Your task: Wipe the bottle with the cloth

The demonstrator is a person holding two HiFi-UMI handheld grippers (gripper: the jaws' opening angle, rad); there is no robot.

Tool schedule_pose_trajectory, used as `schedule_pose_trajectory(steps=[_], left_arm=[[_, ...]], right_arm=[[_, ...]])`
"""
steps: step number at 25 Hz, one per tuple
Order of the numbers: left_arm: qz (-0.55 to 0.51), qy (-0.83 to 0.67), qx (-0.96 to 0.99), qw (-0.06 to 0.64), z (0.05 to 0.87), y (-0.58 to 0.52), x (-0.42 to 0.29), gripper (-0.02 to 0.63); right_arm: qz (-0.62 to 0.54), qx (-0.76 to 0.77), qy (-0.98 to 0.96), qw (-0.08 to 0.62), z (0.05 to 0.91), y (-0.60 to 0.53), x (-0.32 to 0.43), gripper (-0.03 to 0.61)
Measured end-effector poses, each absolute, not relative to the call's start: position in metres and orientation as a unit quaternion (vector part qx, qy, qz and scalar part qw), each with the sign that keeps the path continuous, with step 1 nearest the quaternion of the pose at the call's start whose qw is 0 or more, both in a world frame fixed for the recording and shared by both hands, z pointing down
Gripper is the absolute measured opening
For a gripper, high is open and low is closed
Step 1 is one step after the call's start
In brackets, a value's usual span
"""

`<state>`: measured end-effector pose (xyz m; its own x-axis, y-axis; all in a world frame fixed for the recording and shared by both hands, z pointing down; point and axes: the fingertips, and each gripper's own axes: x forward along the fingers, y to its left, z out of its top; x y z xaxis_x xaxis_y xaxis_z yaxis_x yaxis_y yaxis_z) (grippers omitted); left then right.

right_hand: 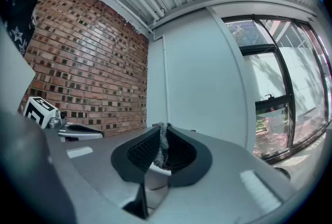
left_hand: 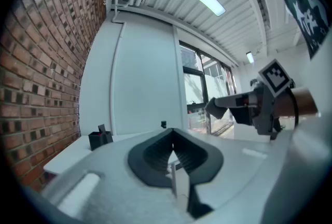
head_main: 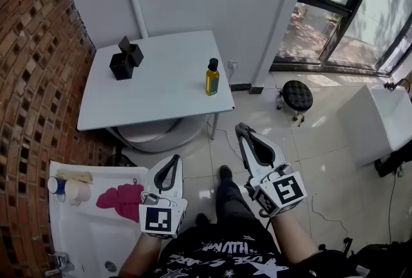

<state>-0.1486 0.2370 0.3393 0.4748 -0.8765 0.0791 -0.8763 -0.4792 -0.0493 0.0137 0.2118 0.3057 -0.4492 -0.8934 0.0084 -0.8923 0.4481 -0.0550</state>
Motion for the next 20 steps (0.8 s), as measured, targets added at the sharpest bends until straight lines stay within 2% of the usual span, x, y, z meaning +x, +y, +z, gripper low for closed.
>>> schedule_pose_trajectory(steps=[13, 17, 20], left_arm=[[-0.058, 0.561, -0.825, -0.041, 0.368, 0.087, -0.13, 0.005], [-0.031, 0.568, -0.822, -0.033, 0.367, 0.041, -0.11, 0.005], [-0.049, 0.575, -0.816, -0.028, 0.376, 0.014, -0.097, 0.005]], right_arm=[[-0.027, -0.49, 0.871, 0.024, 0.314, 0.031, 0.034, 0.038], [-0.014, -0.448, 0.894, -0.002, 0.314, -0.012, 0.027, 0.038], [-0.002, -0.406, 0.913, -0.027, 0.32, -0.038, 0.019, 0.038]])
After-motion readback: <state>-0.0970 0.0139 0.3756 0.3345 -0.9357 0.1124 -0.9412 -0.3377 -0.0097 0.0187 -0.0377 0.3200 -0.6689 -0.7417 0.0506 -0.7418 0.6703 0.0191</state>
